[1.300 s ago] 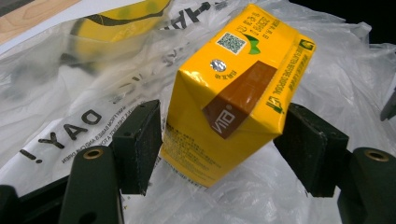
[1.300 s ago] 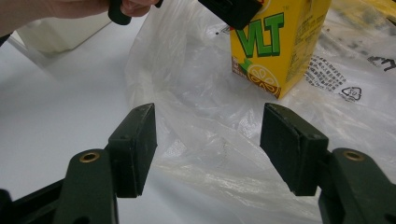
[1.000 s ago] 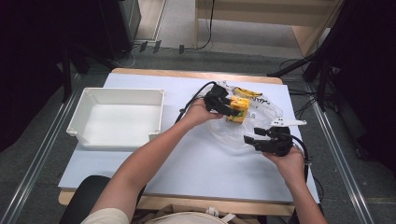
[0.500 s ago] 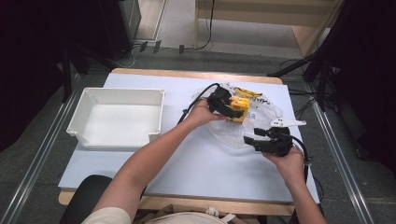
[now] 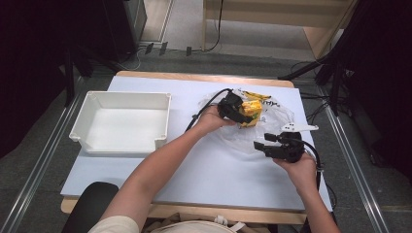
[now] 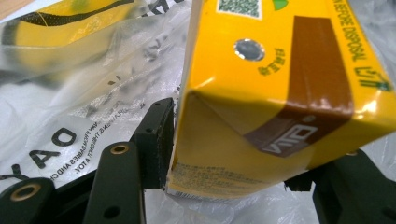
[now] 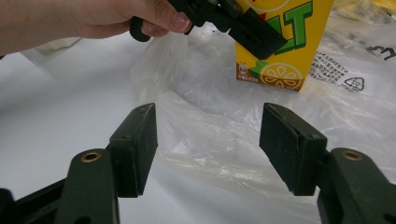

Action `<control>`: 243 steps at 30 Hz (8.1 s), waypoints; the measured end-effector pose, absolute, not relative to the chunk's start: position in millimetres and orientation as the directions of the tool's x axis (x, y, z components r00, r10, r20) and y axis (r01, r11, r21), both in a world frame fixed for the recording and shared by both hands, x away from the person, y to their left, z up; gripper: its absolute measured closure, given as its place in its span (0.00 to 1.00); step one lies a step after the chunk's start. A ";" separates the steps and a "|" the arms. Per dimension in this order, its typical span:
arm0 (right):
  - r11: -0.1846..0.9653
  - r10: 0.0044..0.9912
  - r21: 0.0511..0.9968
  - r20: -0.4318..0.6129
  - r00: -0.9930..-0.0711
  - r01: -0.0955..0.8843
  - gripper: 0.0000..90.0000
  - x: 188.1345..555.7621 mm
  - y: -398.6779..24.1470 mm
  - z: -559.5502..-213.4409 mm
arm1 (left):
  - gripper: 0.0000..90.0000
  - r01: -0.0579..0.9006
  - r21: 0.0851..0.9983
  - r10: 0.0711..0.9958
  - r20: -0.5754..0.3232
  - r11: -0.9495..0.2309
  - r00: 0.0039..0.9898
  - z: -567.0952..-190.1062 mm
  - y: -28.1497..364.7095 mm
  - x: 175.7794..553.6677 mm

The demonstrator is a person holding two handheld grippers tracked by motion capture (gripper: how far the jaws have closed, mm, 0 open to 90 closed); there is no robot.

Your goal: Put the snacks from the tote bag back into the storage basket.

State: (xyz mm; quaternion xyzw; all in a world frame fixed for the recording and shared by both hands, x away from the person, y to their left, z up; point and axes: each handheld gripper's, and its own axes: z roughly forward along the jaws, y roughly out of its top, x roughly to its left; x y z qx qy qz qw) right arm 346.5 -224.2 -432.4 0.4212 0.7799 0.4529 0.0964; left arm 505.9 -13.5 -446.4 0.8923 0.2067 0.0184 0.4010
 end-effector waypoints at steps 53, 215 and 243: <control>0.237 0.728 0.801 0.228 -0.646 0.549 0.42 345.9 -220.5 -431.7 | 0.57 0.383 0.716 0.410 -0.146 -0.584 0.900 -381.6 23.9 472.5; 0.308 0.644 0.813 0.204 -0.737 0.494 0.43 358.8 -192.5 -427.8 | 0.57 0.499 0.735 0.631 -0.125 -0.460 0.766 -325.0 243.8 446.5; 0.315 0.639 0.812 0.202 -0.742 0.492 0.43 361.2 -189.6 -427.0 | 0.57 0.549 0.712 0.701 -0.112 -0.438 0.705 -337.1 279.9 451.1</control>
